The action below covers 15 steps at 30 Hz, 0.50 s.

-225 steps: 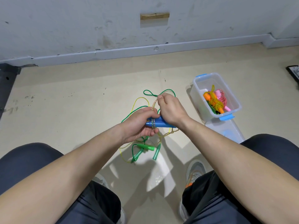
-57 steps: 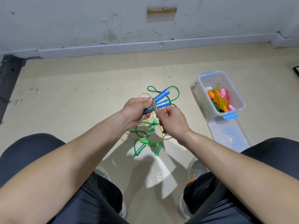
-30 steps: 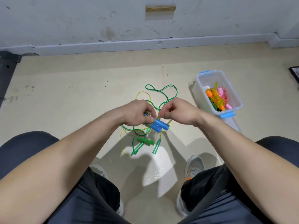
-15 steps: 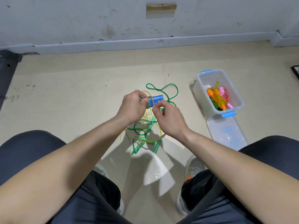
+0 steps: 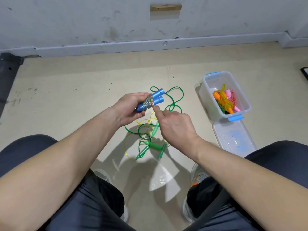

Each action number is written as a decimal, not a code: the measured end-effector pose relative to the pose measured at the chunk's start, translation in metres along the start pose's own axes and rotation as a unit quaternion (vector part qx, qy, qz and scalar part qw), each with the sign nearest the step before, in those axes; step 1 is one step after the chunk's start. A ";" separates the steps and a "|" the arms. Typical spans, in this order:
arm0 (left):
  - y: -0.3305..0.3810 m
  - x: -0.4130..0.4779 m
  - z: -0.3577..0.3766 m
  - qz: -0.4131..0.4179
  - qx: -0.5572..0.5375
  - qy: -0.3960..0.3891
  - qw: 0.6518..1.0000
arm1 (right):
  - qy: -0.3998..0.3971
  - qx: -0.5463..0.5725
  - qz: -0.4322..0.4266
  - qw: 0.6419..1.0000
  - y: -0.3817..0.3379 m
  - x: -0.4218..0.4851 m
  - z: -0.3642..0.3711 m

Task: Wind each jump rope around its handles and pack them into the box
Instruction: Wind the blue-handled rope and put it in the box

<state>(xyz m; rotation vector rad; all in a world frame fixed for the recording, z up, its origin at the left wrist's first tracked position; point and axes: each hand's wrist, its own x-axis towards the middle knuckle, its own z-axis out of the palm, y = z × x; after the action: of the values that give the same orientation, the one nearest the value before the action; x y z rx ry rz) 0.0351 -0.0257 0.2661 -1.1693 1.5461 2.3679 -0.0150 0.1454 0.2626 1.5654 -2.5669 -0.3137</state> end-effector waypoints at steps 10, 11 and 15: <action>0.000 -0.001 -0.001 -0.001 0.062 0.020 0.998 | -0.017 -0.001 0.010 1.000 -0.002 -0.002 0.001; 0.001 -0.002 -0.001 -0.003 0.077 0.026 0.997 | -0.027 -0.009 0.014 0.999 -0.003 -0.003 0.000; 0.003 -0.006 0.000 -0.006 0.111 0.033 0.993 | -0.036 -0.031 -0.001 0.999 -0.005 -0.005 0.003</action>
<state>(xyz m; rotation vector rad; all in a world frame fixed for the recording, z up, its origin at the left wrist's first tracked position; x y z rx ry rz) 0.0383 -0.0251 0.2723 -1.2122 1.7630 2.1037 -0.0094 0.1481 0.2590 1.5625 -2.5828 -0.4545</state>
